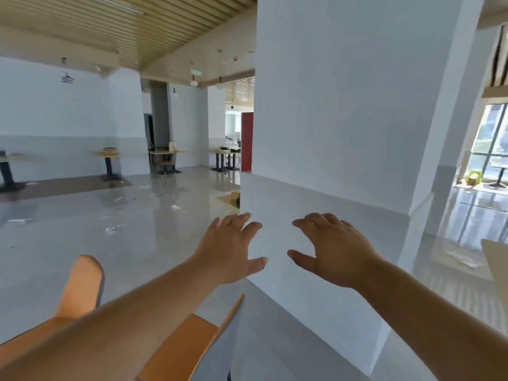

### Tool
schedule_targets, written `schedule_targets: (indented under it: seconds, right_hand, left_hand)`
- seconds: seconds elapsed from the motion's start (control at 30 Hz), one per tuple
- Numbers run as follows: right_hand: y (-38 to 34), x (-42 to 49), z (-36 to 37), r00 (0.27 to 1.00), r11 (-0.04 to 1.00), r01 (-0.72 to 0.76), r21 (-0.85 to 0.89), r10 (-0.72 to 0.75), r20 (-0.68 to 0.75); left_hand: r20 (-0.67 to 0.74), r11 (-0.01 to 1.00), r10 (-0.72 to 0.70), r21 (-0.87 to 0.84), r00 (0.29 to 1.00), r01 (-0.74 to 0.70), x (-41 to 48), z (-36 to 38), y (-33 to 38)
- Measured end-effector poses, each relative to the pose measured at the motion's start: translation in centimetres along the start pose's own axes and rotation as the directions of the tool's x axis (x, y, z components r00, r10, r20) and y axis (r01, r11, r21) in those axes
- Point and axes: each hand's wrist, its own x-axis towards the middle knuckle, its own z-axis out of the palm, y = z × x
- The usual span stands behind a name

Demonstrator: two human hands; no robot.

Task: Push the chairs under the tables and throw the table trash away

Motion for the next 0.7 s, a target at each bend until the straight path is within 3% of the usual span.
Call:
schedule_targets:
  seconds: [0.3,0.5,0.7]
  right_hand:
    - [6.5,23.2,12.2,0.983,0.984,0.175,-0.027,-0.173,0.055]
    - [8.8,37.2,16.4,0.963,0.961,0.267,0.067,-0.265,-0.047]
    - [5.7,49.5,23.9,0.848,0.826,0.529,0.196,-0.522,-0.091]
  left_hand:
    - [0.054,0.980,-0.192,-0.040,0.980,0.194,15.9,13.5,-11.8]
    - [0.067,0.933,-0.359,0.035,0.931,0.358,22.9,17.0,-18.3]
    - [0.034,0.823,-0.557,0.156,0.830,0.546,23.3,20.3,-22.0]
